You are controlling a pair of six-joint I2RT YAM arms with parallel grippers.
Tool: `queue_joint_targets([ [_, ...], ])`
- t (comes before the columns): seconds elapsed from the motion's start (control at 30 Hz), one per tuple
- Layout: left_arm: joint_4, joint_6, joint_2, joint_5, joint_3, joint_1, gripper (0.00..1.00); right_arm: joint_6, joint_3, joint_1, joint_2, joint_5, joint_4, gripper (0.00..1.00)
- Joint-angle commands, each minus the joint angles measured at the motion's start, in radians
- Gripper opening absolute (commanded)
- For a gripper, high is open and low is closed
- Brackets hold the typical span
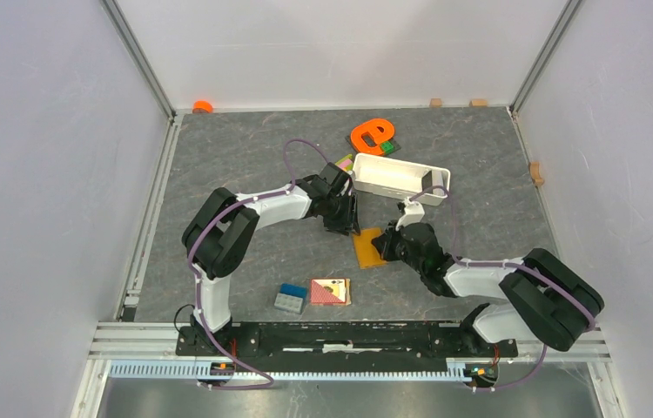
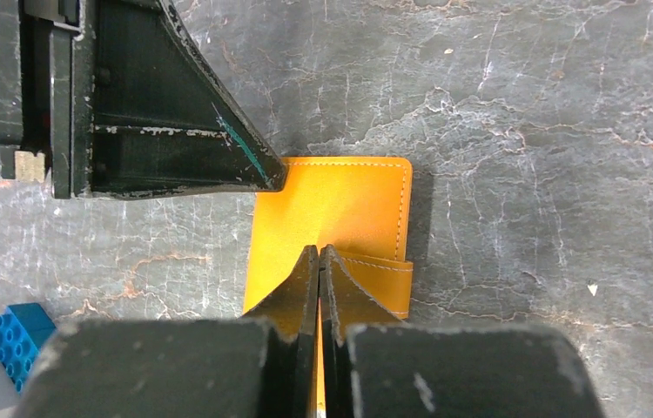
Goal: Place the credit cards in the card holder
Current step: Close the card holder at the center of the board.
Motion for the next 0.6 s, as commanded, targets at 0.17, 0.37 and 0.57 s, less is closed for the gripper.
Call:
queue_joint_targets([
  [0.17, -0.059, 0.011, 0.066, -0.044, -0.010, 0.005, 0.45, 0.085, -0.162, 0.040, 0.125, 0.061, -0.282, 0.00],
  [0.37, -0.059, 0.009, 0.068, -0.037, -0.009, 0.013, 0.45, 0.160, -0.217, 0.064, 0.127, 0.091, -0.275, 0.00],
  [0.57, -0.058, 0.005, 0.066, -0.030, -0.008, 0.025, 0.45, 0.222, -0.271, 0.078, 0.145, 0.103, -0.245, 0.00],
])
